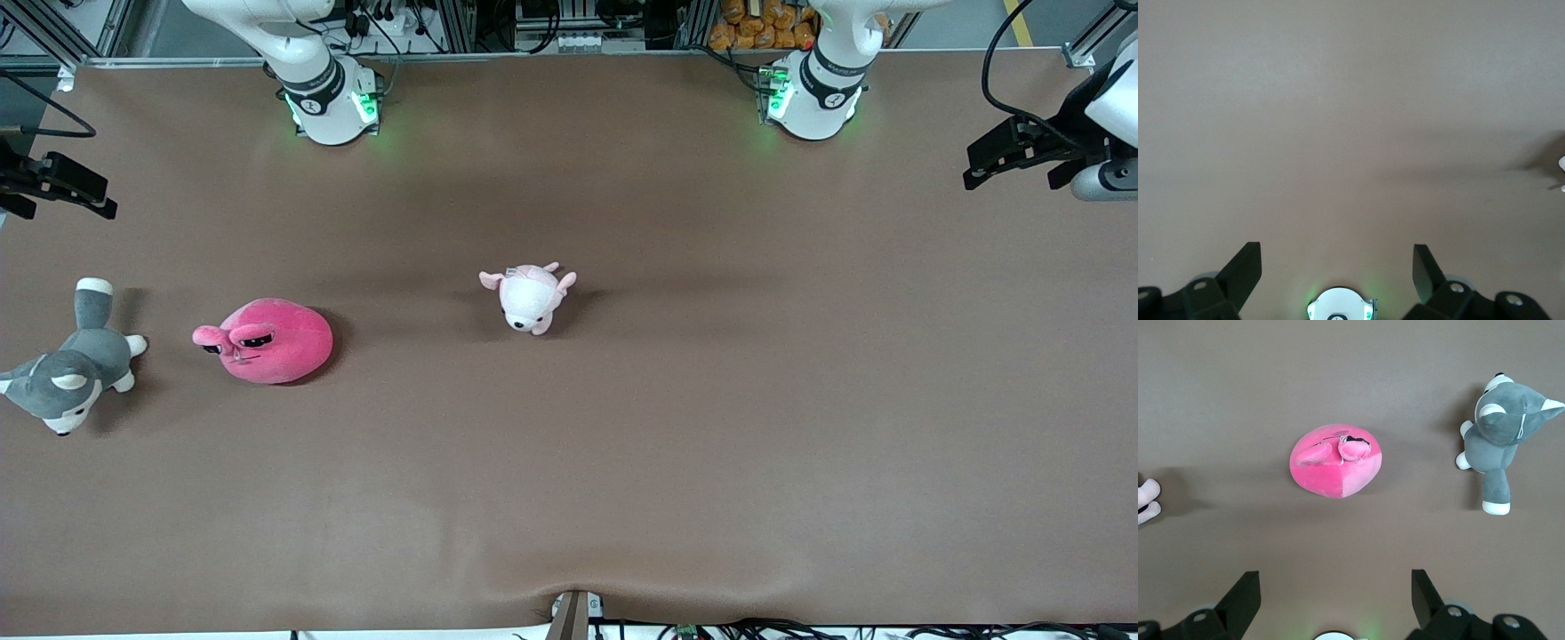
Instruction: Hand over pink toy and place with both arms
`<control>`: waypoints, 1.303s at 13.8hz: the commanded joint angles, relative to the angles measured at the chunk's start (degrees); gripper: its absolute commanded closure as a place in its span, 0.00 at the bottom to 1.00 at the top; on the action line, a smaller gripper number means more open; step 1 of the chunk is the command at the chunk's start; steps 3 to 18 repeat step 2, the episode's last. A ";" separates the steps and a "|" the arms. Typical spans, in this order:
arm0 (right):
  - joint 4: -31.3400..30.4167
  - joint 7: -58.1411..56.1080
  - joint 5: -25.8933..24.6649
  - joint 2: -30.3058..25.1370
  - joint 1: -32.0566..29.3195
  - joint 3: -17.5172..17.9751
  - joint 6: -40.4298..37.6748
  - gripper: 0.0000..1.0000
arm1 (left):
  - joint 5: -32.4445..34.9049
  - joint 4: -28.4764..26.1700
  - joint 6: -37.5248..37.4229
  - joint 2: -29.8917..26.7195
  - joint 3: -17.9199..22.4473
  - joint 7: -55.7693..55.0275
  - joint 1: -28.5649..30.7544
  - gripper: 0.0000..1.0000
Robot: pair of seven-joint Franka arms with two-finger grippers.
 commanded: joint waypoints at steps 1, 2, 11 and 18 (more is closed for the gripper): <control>0.24 -0.75 -1.15 -0.24 0.26 -0.16 0.05 0.00 | 1.22 0.99 -1.20 -0.03 -0.08 0.42 0.24 0.00; 0.24 -0.75 -1.15 -0.15 0.26 -0.16 0.31 0.00 | 1.83 0.99 -1.29 -0.03 -0.08 0.51 0.24 0.00; 0.24 -0.75 -1.15 -0.15 0.26 -0.16 0.31 0.00 | 1.83 0.99 -1.29 -0.03 -0.08 0.51 0.24 0.00; 0.24 -0.75 -1.15 -0.15 0.26 -0.16 0.31 0.00 | 1.83 0.99 -1.29 -0.03 -0.08 0.51 0.24 0.00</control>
